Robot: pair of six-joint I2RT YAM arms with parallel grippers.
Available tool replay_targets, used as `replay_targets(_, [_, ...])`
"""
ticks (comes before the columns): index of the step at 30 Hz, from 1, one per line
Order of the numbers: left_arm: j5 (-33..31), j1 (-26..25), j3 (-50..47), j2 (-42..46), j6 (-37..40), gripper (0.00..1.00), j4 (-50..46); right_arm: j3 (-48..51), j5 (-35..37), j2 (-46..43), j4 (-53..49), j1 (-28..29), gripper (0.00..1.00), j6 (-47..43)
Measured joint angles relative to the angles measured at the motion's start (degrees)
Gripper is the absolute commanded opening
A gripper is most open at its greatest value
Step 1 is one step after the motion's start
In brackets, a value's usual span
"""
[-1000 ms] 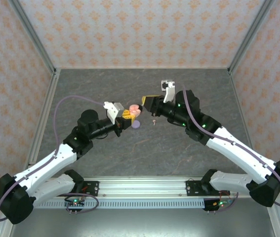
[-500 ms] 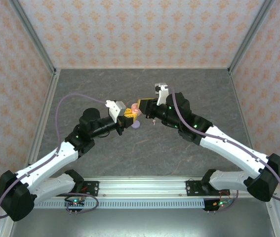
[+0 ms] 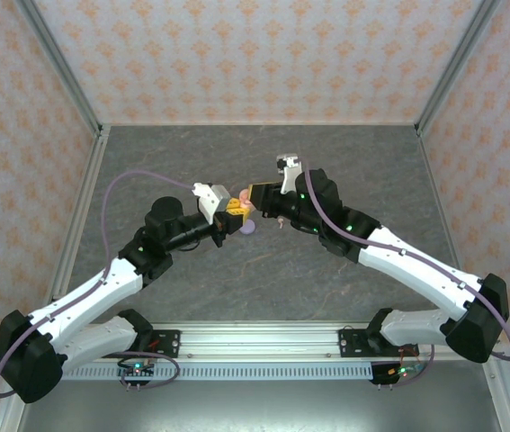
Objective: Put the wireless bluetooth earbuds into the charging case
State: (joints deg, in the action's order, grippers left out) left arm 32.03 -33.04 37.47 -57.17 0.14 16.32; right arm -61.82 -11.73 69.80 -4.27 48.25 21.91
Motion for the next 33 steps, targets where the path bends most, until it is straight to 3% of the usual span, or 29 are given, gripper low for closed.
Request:
replay_targets(25, [-1.0, 0.0, 0.0, 0.0, 0.4, 0.0, -0.3, 0.5, -0.6, 1.1, -2.4, 0.4, 0.25, 0.6])
replay_targets(33, [-1.0, 0.0, 0.0, -0.1, 0.4, 0.0, -0.6, 0.1, 0.4, -0.2, -5.7, 0.4, 0.74, -1.4])
